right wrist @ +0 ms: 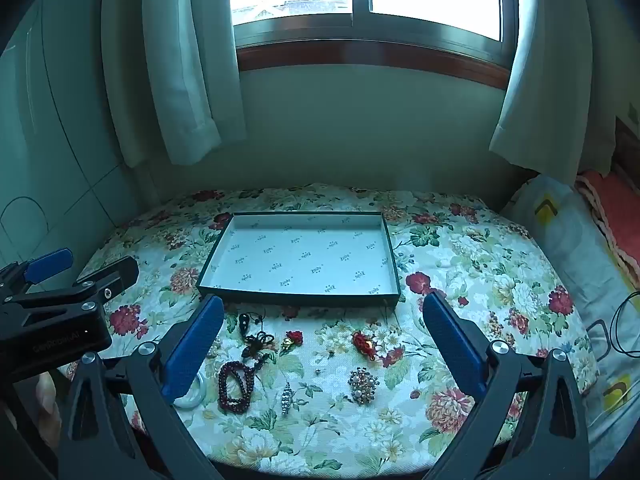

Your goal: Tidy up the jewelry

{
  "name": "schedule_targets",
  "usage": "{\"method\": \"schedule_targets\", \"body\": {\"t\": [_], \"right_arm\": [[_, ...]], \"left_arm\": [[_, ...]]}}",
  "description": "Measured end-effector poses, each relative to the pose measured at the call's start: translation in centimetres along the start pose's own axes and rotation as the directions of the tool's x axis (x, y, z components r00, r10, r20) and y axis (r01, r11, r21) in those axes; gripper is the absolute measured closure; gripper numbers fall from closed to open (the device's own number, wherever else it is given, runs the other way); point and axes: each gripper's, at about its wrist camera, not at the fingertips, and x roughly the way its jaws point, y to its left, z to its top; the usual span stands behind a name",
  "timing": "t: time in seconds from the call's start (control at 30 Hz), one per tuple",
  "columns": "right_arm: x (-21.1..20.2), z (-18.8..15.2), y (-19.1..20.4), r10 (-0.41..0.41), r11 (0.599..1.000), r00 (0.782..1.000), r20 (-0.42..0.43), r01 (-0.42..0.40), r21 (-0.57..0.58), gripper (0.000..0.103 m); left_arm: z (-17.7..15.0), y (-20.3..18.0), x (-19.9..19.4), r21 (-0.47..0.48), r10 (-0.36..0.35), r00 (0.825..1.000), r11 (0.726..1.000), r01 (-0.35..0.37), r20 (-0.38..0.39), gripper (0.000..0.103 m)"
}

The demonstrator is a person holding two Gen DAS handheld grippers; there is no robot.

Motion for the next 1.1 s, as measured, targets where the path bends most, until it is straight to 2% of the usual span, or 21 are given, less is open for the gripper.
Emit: {"method": "schedule_targets", "body": {"t": [1.1], "right_arm": [[-0.11, 0.04, 0.09, 0.004, 1.000, 1.000, -0.006, -0.004, 0.004, 0.004]], "left_arm": [[0.00, 0.00, 0.03, 0.000, 0.001, 1.000, 1.000, -0.001, -0.007, 0.002]]}}
